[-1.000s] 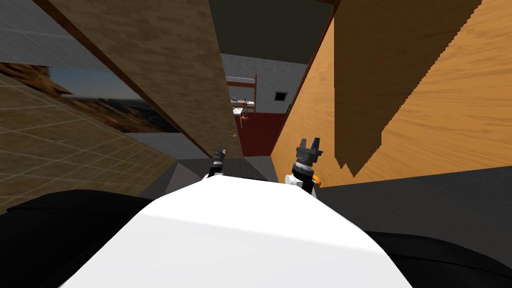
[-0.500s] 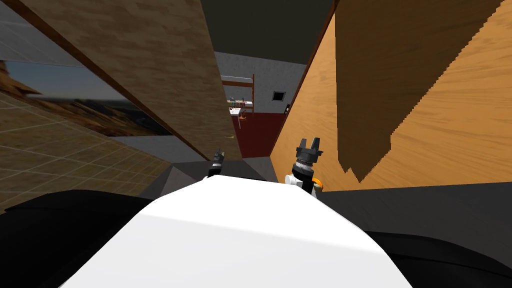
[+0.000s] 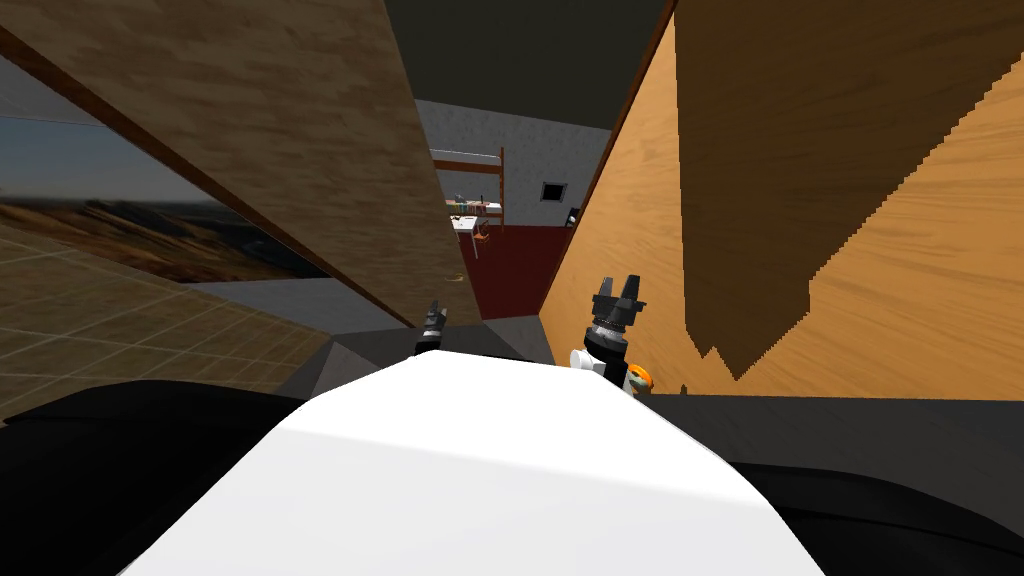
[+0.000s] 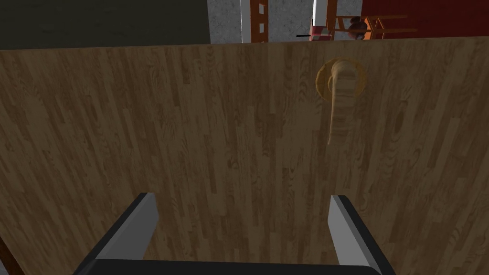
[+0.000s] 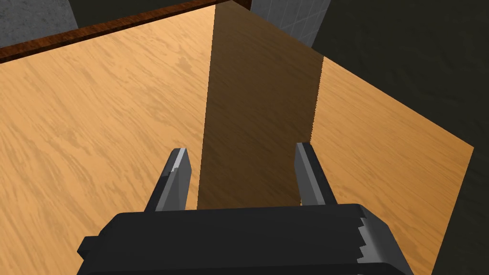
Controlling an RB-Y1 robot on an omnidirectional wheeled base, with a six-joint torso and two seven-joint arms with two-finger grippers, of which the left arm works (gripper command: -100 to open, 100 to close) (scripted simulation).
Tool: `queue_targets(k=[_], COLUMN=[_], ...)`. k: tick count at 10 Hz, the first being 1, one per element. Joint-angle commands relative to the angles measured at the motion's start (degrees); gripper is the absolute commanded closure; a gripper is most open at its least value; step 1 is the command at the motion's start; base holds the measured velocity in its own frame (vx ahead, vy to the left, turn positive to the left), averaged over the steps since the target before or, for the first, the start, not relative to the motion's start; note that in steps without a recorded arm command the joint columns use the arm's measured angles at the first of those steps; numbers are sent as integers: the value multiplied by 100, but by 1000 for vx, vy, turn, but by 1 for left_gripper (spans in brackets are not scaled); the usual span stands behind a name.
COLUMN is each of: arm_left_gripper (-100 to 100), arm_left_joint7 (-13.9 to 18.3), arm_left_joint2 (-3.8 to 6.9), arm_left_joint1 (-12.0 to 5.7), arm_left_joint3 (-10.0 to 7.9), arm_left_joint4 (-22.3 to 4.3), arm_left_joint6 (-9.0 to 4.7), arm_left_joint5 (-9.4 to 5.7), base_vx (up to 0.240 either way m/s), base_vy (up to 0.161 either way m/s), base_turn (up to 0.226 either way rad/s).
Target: Pull the door open
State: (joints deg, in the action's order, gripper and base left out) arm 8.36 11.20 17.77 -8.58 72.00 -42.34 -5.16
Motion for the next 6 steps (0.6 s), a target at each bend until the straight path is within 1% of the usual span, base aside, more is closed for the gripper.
queue_targets(k=[1,3,4,6], arm_left_gripper=[-100,-100,-100,-100], arm_left_joint7=[49,93,136,174], arm_left_joint2=[40,70,99,124], arm_left_joint1=[-50,-81,-110,-136], arm_left_joint3=[-33,-66,-98,-127], arm_left_joint4=[-249,-477,-696,-891], arm_left_joint6=[-91,-156,-219,-275], arm_left_joint5=[-16,-32,-47,-60], base_vx=[85,99,132,125], base_vy=[13,19,24,43], base_turn=[-44,-52,-71,-55])
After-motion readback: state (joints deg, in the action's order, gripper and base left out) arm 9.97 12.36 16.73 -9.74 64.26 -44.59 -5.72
